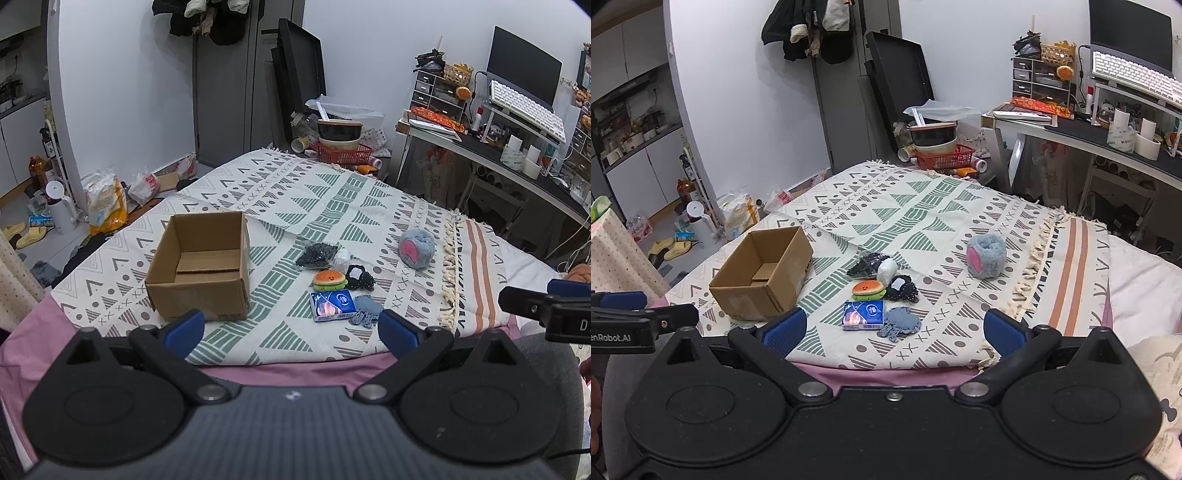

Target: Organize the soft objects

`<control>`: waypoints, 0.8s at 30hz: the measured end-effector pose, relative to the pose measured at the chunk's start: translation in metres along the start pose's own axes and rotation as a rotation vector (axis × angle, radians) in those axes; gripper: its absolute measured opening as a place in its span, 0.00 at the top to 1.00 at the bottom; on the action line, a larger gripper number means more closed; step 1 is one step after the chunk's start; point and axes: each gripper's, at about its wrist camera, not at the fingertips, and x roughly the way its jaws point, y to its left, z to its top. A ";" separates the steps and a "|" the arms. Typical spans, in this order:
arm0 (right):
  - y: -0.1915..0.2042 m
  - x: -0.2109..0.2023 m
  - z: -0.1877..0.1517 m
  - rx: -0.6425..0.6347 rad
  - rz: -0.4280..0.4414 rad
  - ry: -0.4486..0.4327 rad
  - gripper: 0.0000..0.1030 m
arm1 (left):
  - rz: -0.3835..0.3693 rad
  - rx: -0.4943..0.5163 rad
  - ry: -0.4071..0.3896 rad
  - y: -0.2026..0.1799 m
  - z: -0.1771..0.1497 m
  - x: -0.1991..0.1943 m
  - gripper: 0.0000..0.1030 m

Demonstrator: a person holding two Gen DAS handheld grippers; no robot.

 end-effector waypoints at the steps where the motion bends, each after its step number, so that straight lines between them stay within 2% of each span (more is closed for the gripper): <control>1: 0.000 0.000 0.000 0.000 0.000 0.000 0.00 | 0.001 -0.001 -0.004 -0.002 0.000 -0.001 0.03; 14: -0.001 -0.004 0.003 0.001 0.000 -0.014 0.00 | 0.000 0.004 -0.015 -0.004 0.001 -0.005 0.03; 24: -0.004 0.009 0.007 0.001 0.011 0.002 0.00 | -0.013 -0.005 -0.016 -0.009 0.005 0.001 0.03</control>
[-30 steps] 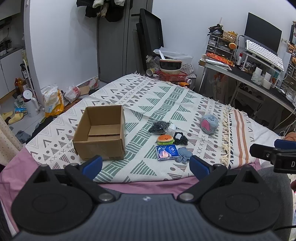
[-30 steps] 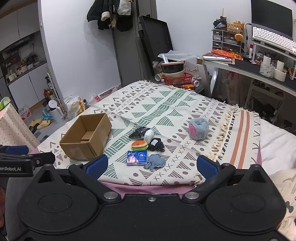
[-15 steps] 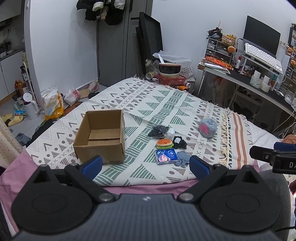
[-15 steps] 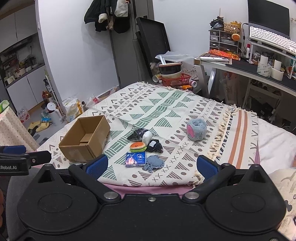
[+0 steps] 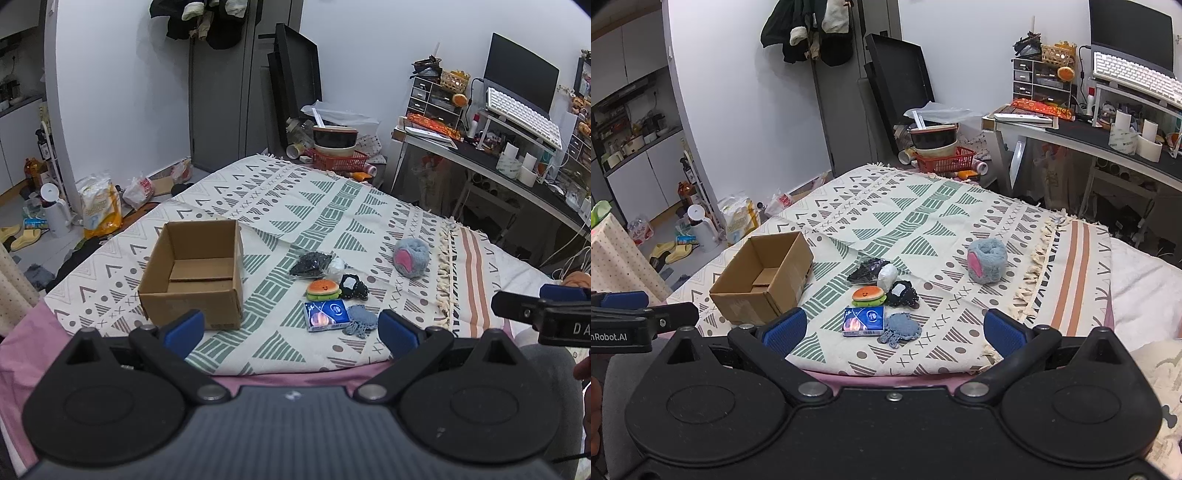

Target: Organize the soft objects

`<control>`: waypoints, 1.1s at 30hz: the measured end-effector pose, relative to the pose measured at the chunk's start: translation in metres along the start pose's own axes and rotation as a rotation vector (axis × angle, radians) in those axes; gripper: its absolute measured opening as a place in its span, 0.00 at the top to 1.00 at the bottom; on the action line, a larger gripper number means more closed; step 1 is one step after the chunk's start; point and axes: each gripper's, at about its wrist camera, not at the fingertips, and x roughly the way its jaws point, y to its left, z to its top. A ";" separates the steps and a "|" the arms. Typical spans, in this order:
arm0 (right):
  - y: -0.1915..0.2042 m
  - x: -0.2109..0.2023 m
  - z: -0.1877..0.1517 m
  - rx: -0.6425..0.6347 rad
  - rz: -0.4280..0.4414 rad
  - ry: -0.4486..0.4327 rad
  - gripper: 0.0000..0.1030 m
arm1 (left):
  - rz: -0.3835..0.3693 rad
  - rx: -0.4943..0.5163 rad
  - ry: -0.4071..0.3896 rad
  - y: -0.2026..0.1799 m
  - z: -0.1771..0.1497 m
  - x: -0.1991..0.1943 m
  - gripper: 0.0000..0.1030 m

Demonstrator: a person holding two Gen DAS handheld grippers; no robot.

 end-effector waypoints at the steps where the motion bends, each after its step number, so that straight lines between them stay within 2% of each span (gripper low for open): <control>1: -0.001 0.002 0.000 0.000 0.001 0.003 0.00 | 0.001 -0.003 0.001 0.000 0.001 0.003 0.03; 14: -0.029 0.049 0.010 0.057 0.018 0.038 0.00 | -0.023 -0.029 0.036 0.002 0.016 0.056 0.04; 25: -0.063 0.107 0.009 0.209 0.094 0.104 0.00 | -0.023 -0.043 0.119 -0.005 0.020 0.119 0.06; 27: -0.068 0.119 0.008 0.242 0.109 0.123 0.02 | -0.022 -0.050 0.131 -0.006 0.020 0.130 0.06; 30: -0.071 0.139 0.005 0.278 0.133 0.162 0.11 | -0.021 -0.057 0.149 -0.008 0.020 0.145 0.07; 33: -0.076 0.159 0.002 0.312 0.152 0.195 0.13 | -0.019 -0.074 0.169 -0.008 0.019 0.161 0.09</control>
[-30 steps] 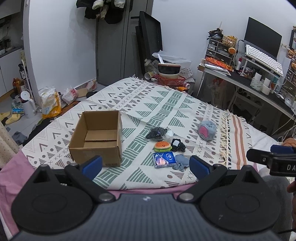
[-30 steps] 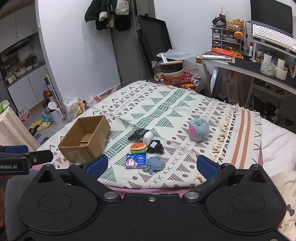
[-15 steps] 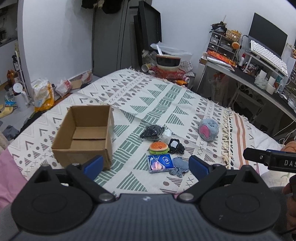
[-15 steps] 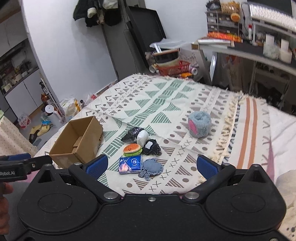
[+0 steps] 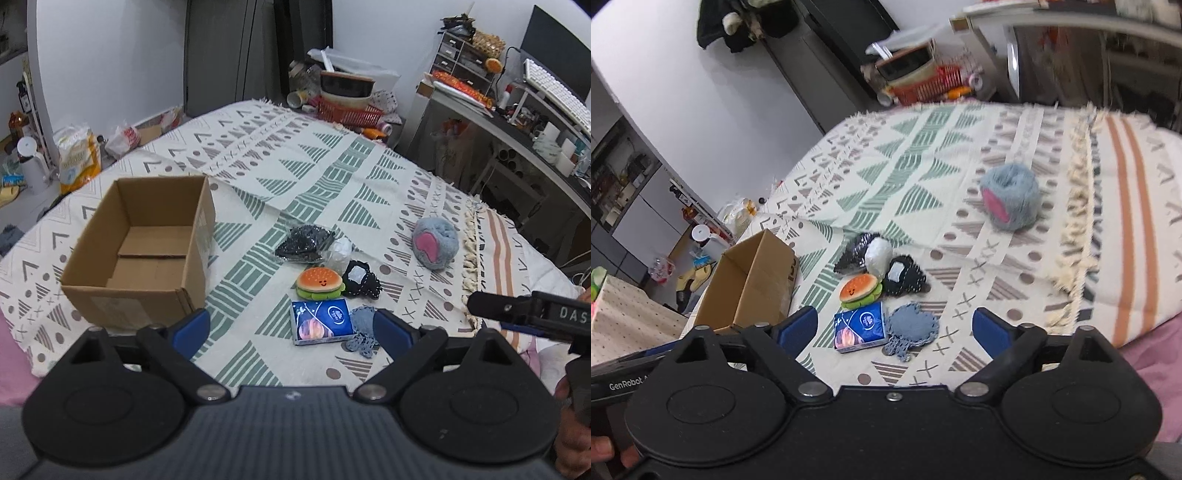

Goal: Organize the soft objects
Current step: 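Grasp the blue tissue packet with left tool while right tool grasps denim patch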

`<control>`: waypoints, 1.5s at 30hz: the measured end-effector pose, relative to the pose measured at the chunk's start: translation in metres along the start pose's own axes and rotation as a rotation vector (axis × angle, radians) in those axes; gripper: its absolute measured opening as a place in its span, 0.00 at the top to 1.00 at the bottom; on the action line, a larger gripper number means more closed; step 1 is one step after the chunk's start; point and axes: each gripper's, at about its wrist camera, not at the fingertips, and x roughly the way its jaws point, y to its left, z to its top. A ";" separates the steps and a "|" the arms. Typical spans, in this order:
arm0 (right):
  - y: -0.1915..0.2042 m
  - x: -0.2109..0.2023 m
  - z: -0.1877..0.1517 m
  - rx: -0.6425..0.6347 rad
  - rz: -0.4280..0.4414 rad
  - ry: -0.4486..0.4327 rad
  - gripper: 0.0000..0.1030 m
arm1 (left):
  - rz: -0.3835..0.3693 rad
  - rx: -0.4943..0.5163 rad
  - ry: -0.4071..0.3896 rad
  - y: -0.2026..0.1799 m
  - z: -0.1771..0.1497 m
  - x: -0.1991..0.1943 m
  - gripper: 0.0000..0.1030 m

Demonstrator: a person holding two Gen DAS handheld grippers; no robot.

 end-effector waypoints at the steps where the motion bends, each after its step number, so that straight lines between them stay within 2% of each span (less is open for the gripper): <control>1: -0.003 0.006 0.001 0.013 0.005 0.009 0.14 | 0.000 -0.007 0.009 0.000 0.001 0.005 0.10; 4: -0.012 0.021 0.004 0.054 0.014 0.037 0.20 | 0.000 -0.022 0.031 -0.002 0.004 0.020 0.12; 8: -0.023 0.040 0.005 0.119 0.025 0.063 0.22 | 0.001 -0.042 0.058 -0.003 0.006 0.040 0.12; 13: -0.039 0.067 0.002 0.204 0.052 0.111 0.34 | 0.002 -0.067 0.086 -0.005 0.007 0.066 0.12; 23: -0.057 0.115 -0.003 0.332 0.085 0.214 0.37 | -0.023 -0.106 0.162 -0.014 0.002 0.116 0.16; 30: -0.073 0.136 -0.005 0.424 0.072 0.253 0.43 | -0.033 -0.104 0.206 -0.024 -0.003 0.146 0.16; 35: -0.082 0.149 -0.007 0.482 0.075 0.276 0.43 | -0.036 -0.092 0.240 -0.030 -0.006 0.164 0.16; 43: -0.083 0.163 -0.009 0.483 0.074 0.302 0.43 | 0.017 -0.126 0.264 -0.028 -0.016 0.187 0.16; 45: -0.081 0.164 -0.008 0.477 0.069 0.305 0.43 | 0.029 -0.119 0.255 -0.028 -0.017 0.187 0.20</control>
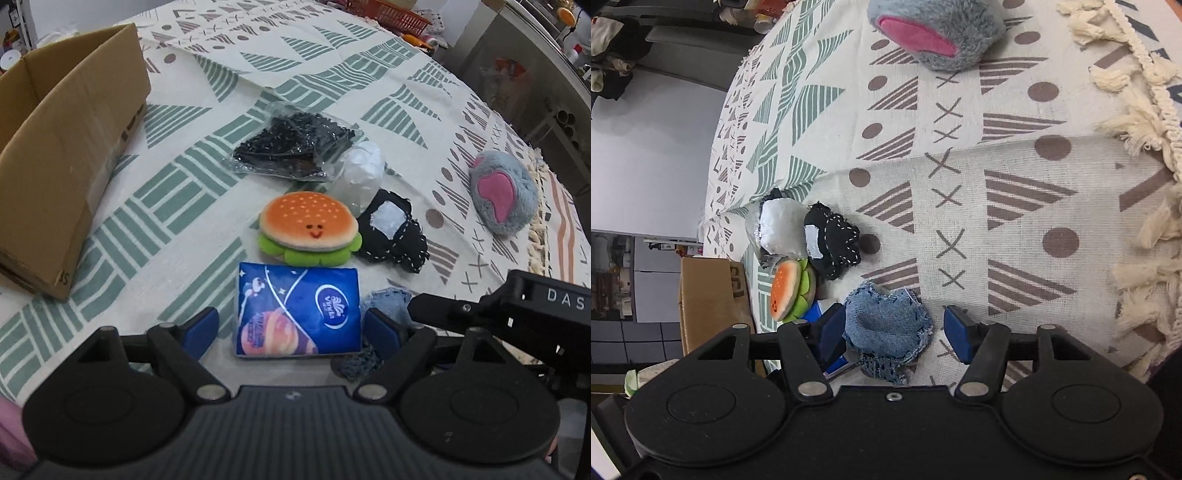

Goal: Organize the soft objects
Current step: 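Grasp the blue tissue packet with left tool while right tool grasps denim patch, then carry packet and denim patch into the cardboard box and release both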

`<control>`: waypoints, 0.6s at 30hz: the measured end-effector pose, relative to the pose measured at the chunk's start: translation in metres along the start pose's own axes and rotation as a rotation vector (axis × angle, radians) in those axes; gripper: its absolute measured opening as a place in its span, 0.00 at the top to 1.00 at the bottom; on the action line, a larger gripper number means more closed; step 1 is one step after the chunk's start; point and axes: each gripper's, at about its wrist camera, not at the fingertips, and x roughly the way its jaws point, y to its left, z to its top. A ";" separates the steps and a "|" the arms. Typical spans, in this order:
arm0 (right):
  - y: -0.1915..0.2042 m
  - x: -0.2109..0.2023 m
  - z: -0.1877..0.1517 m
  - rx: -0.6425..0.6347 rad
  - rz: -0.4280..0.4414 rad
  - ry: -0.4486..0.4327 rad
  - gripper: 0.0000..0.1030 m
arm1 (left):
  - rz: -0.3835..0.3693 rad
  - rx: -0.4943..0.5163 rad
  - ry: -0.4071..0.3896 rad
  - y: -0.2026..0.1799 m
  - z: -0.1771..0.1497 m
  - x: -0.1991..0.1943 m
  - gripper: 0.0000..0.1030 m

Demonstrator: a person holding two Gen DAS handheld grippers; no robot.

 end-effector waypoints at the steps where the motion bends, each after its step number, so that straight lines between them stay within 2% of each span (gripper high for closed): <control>1: 0.002 0.001 0.000 -0.006 -0.003 -0.001 0.43 | 0.004 0.002 -0.002 0.000 0.000 0.000 0.25; 2: 0.003 0.003 0.000 -0.014 -0.007 -0.002 0.43 | 0.003 0.002 -0.008 0.000 0.000 -0.001 0.30; 7: 0.011 0.007 -0.002 -0.072 -0.039 -0.009 0.43 | 0.012 0.007 -0.018 0.003 -0.001 -0.006 0.33; 8: 0.014 0.008 -0.003 -0.088 -0.046 -0.012 0.51 | 0.015 0.007 -0.021 0.004 -0.001 -0.008 0.33; 9: 0.015 0.009 -0.004 -0.106 -0.054 -0.011 0.66 | 0.014 0.004 -0.023 0.005 -0.002 -0.010 0.33; 15: 0.021 0.003 -0.010 -0.176 -0.047 -0.037 0.76 | 0.023 0.009 -0.056 0.007 -0.005 -0.030 0.33; 18: 0.023 -0.006 -0.012 -0.193 -0.021 -0.064 0.78 | 0.027 0.011 -0.077 0.009 -0.005 -0.043 0.33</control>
